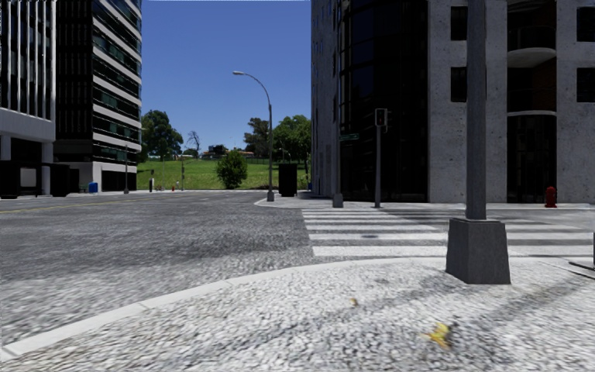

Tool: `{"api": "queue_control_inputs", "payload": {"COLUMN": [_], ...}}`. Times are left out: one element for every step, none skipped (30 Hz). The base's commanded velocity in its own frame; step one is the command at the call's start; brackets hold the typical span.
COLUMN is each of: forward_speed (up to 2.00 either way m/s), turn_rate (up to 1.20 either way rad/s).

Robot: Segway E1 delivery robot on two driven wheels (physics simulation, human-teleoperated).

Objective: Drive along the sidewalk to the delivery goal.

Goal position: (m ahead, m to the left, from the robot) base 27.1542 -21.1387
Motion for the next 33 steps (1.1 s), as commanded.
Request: {"api": "queue_control_inputs", "payload": {"forward_speed": [2.0,2.0,2.0,2.0,2.0,2.0,2.0,2.0,2.0,2.0,2.0,2.0,2.0,2.0,2.0,2.0,2.0,2.0,2.0,2.0,2.0,2.0,2.0,2.0,2.0,2.0,2.0,2.0,2.0,1.97,1.91,1.87,1.84], "turn_rate": [-0.15,-0.16,-0.16,-0.18,-0.21,-0.23,-0.23,-0.26,-0.29,-0.34,-0.36,-0.36,-0.36,-0.36,-0.36,-0.36,-0.36,-0.36,-0.36,-0.36,-0.36,-0.36,-0.36,-0.36,-0.36,-0.36,-0.36,-0.37,-0.37,-0.37,-0.38,-0.41,-0.43]}}
